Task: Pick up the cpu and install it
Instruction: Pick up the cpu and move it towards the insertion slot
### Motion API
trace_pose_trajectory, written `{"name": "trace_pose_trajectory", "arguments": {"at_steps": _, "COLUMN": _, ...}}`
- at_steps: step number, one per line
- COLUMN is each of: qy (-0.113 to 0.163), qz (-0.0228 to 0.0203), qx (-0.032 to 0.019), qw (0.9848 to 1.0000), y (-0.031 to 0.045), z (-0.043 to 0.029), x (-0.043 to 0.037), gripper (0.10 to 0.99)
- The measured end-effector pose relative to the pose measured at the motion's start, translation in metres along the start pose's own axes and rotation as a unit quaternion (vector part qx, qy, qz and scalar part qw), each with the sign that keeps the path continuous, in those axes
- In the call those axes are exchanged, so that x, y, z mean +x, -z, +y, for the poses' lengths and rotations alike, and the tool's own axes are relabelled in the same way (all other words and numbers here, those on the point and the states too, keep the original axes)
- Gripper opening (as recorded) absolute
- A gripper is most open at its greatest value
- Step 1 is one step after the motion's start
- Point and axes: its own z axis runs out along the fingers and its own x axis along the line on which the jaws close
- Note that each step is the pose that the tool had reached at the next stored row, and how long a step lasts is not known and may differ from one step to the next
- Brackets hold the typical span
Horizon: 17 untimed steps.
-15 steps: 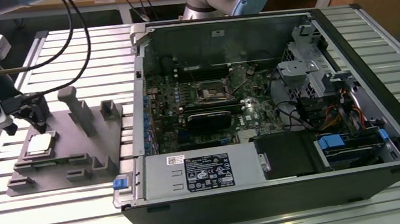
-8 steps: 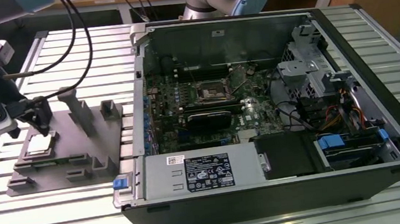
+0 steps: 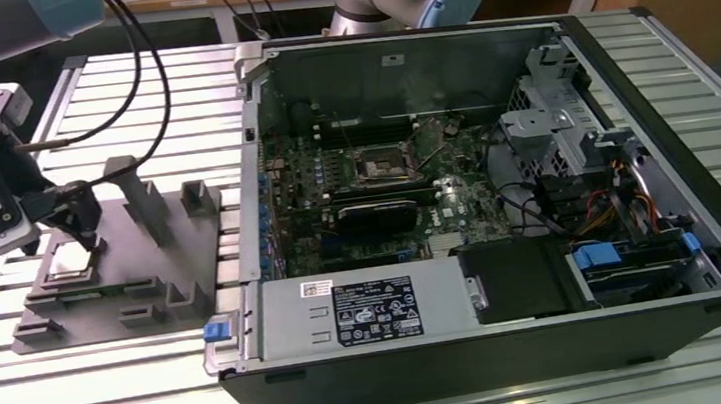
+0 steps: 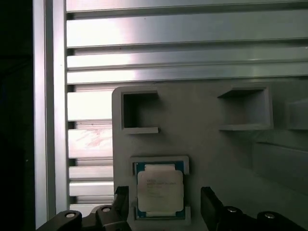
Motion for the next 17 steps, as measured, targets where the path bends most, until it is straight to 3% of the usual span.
{"name": "trace_pose_trajectory", "arguments": {"at_steps": 2, "qy": 0.0, "qz": -0.0001, "qx": 0.0, "qw": 1.0, "y": -0.0028, "z": 0.0, "x": 0.0004, "gripper": 0.714}}
{"name": "trace_pose_trajectory", "arguments": {"at_steps": 3, "qy": 0.001, "qz": -0.0002, "qx": 0.0001, "qw": 1.0, "y": -0.0044, "z": 0.0, "x": 0.0009, "gripper": 0.776}}
{"name": "trace_pose_trajectory", "arguments": {"at_steps": 17, "qy": 0.012, "qz": -0.0034, "qx": 0.0001, "qw": 0.9999, "y": -0.0239, "z": -0.001, "x": 0.0043, "gripper": 0.776}}
